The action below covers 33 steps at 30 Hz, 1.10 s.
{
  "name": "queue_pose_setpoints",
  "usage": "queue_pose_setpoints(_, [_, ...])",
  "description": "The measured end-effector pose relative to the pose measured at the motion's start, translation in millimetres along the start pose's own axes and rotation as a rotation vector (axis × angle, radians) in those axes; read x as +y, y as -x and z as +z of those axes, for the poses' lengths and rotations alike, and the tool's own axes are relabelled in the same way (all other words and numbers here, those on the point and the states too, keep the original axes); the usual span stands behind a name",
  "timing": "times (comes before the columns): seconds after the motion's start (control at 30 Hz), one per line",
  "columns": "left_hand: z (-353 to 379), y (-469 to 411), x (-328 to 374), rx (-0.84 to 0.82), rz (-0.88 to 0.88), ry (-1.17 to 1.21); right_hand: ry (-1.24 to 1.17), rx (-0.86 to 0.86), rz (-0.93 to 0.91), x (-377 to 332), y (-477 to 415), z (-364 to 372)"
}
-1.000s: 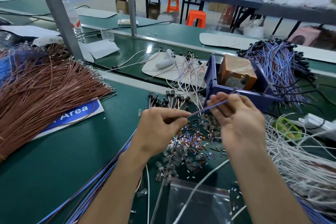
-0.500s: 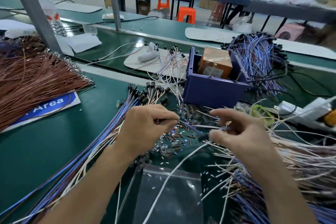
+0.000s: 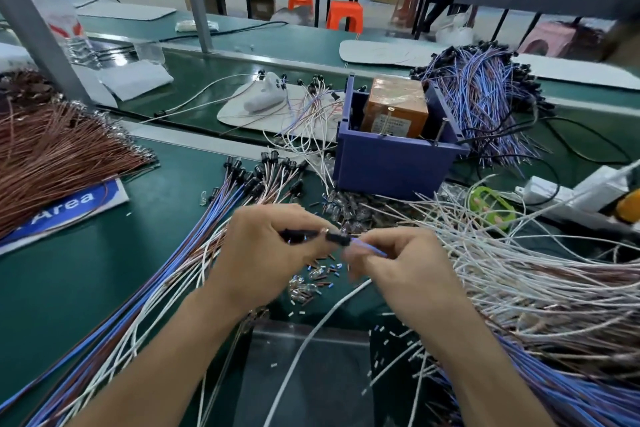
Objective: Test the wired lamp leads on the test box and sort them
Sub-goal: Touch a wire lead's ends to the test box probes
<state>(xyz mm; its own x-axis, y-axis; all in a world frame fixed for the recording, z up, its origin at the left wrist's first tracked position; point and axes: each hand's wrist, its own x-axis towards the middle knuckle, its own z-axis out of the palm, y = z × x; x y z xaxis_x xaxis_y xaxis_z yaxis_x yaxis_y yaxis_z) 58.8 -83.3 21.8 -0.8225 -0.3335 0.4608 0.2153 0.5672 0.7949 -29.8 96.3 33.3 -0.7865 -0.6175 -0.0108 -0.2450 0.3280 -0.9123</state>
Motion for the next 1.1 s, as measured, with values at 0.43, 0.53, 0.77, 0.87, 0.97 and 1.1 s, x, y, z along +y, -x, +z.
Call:
queue_pose_setpoints(0.43, [-16, -10, -20, 0.133, -0.242, 0.089, -0.541, 0.009, 0.228, -5, 4, -15])
queue_pose_setpoints(0.53, [-14, -8, -18, 0.131, -0.235, 0.129, -0.568, -0.008, 0.222, -4, 8, -16])
queue_pose_setpoints(0.77, [-20, -10, -18, 0.295, -0.326, 0.16, -0.569, 0.013, 0.225, -5, 13, -18])
queue_pose_setpoints(0.87, [-19, -3, -11, 0.159, -0.238, -0.018, -0.563, 0.002, 0.221, -5, 14, -17])
queue_pose_setpoints(0.97, [-13, -3, -5, 0.076, -0.176, 0.019, -0.558, 0.002, 0.232, -6, 15, -16])
queue_pose_setpoints(1.1, [-10, -5, -4, 0.11, -0.216, 0.231, -0.544, -0.027, 0.245, -7, 15, -15])
